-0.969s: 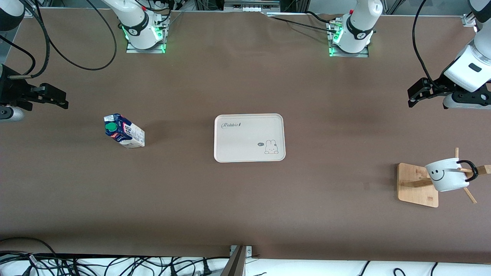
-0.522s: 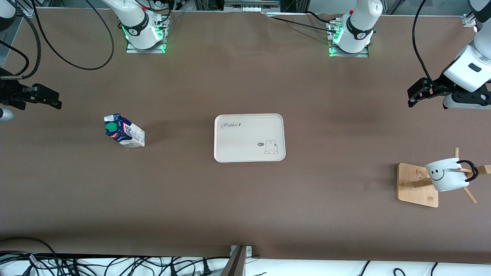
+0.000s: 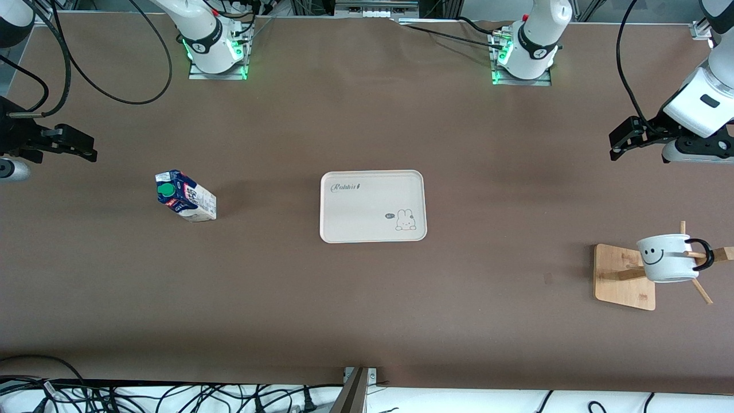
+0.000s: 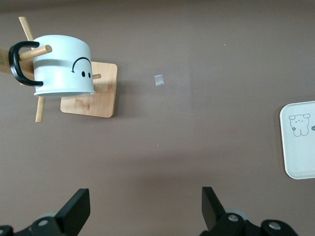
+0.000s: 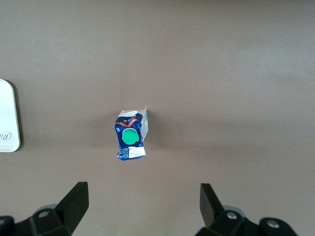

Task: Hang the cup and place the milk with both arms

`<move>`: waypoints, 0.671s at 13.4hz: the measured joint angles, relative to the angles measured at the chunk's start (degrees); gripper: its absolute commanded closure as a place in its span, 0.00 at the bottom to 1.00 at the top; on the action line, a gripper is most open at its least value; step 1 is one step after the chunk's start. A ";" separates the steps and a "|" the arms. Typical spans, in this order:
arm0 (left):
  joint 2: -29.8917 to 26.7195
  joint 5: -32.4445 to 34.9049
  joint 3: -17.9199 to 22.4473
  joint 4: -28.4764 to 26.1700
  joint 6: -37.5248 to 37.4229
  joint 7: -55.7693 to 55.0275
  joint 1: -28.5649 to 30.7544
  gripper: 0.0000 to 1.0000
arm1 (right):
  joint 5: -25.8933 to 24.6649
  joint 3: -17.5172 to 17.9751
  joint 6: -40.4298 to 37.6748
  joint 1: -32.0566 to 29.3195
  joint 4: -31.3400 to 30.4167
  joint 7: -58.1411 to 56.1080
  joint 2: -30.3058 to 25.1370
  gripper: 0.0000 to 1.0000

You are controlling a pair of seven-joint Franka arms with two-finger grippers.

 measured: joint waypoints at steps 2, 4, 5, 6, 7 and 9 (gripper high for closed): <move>0.00 0.00 0.00 0.00 0.00 0.00 0.00 0.00 | 0.00 -0.02 -0.06 0.01 0.00 0.00 0.00 0.00; 0.00 0.00 0.00 0.00 0.00 0.00 -0.03 0.00 | 0.00 -0.08 -0.11 0.01 0.00 0.09 0.00 0.00; 0.00 0.00 0.00 0.00 0.00 0.00 -0.06 0.00 | 0.00 -0.19 -0.13 0.01 0.00 0.27 0.00 0.00; 0.00 0.00 0.00 0.00 0.00 0.00 -0.07 0.00 | 0.00 -0.45 -0.15 0.01 0.00 0.36 0.01 0.00; 0.00 0.00 0.00 0.00 0.00 0.00 -0.08 0.00 | 0.00 -0.77 -0.16 0.01 0.00 0.37 0.02 0.00; 0.00 0.00 0.00 0.00 0.00 0.00 -0.09 0.00 | 0.00 -1.30 -0.18 -0.10 0.00 0.37 0.02 0.00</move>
